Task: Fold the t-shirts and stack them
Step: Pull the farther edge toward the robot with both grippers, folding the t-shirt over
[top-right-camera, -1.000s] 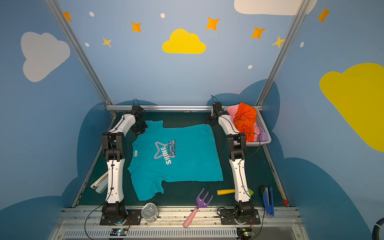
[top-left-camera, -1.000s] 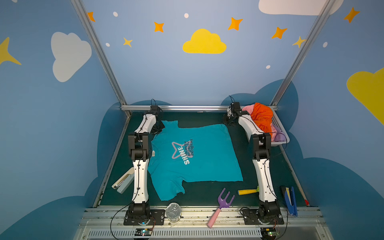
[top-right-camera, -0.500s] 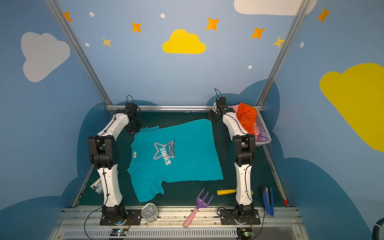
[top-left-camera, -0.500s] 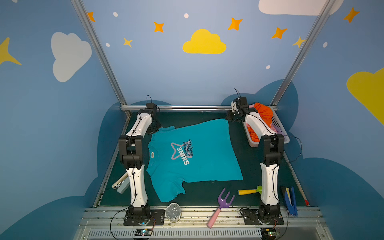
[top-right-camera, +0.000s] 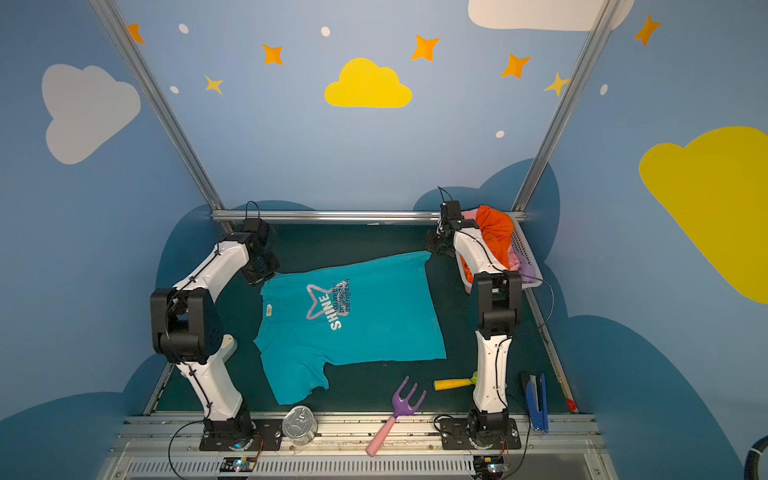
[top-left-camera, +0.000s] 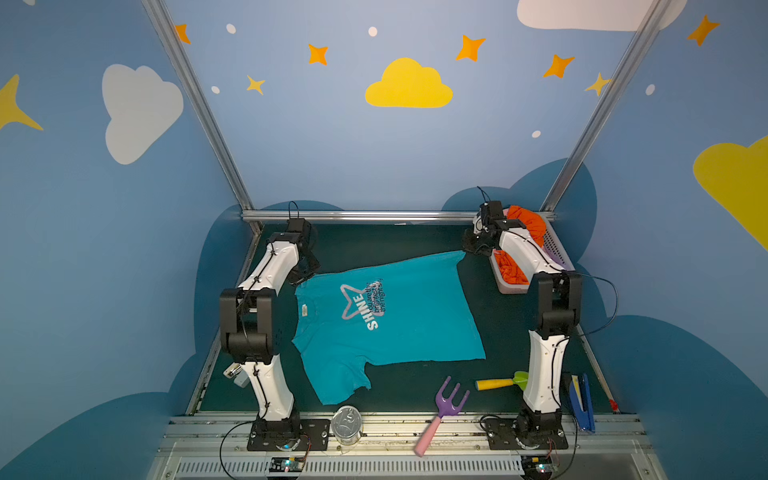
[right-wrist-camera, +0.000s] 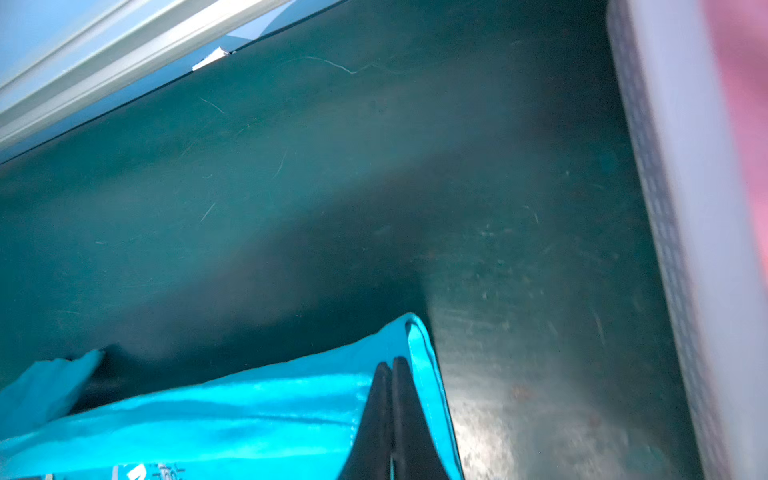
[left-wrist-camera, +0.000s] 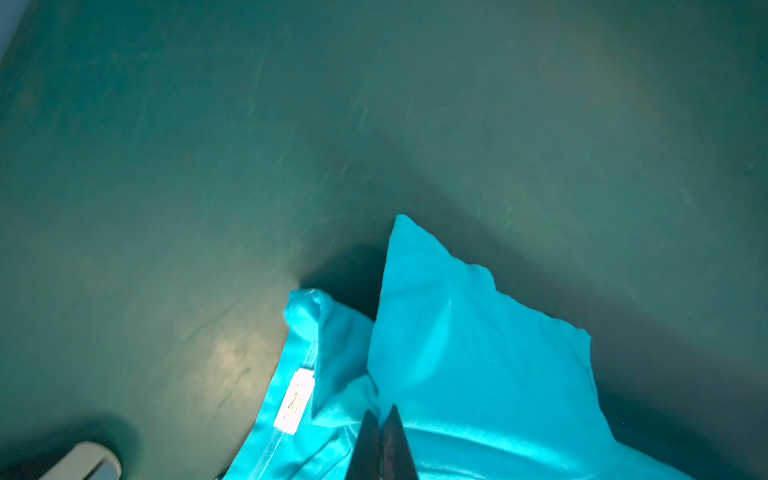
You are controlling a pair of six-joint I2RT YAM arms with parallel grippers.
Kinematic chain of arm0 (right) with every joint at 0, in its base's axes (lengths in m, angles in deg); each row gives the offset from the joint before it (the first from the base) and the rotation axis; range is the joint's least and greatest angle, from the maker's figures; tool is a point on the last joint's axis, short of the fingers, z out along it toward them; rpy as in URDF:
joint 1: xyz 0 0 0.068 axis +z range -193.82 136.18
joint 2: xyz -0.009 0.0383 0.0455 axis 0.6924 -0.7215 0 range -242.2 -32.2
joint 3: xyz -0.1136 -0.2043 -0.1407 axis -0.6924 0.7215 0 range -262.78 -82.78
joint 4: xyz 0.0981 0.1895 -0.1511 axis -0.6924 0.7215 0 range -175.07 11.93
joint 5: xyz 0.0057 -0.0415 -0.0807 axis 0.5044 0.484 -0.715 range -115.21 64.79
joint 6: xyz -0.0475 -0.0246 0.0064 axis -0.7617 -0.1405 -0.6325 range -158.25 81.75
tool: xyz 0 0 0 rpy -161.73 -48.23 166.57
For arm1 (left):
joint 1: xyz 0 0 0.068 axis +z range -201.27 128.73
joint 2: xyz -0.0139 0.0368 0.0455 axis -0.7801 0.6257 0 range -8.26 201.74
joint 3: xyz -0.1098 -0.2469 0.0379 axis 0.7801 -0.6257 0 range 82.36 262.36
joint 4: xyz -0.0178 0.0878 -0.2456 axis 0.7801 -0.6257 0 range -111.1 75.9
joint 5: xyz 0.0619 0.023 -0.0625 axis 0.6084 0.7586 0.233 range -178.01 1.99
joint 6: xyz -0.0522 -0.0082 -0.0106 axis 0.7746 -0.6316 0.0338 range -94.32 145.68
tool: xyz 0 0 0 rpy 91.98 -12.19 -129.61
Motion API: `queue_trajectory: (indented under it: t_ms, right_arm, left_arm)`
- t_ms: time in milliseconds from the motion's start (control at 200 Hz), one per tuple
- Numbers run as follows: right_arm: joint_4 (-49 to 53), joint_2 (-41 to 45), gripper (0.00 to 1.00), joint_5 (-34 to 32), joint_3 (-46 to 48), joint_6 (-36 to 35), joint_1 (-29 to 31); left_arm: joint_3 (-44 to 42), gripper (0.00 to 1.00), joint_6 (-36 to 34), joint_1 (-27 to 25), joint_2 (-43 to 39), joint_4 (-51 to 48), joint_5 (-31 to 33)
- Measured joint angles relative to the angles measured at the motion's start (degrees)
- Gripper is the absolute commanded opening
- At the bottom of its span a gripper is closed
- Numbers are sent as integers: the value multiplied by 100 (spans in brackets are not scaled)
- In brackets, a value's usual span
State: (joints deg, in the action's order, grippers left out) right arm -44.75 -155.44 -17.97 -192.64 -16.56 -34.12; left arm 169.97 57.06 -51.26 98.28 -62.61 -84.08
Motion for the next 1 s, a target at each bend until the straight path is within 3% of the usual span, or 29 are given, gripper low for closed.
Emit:
queue_trajectory:
  t_ms: [335, 746, 841, 1001]
  right_arm:
    - [-127, 426, 0, -17, 1161, 107, -13]
    - [-448, 426, 0, -68, 2020, 223, -24]
    - [-483, 428, 0, -83, 2122, 251, -24]
    - [-511, 514, 12, -107, 2328, 280, -22]
  left_arm:
    - [-1486, 4, 236, -92, -332, 387, -63]
    - [-1593, 6, 304, -188, -254, 520, 109]
    - [-1591, 14, 337, -225, -223, 503, 195]
    - [-1534, 34, 398, -284, -223, 328, 470]
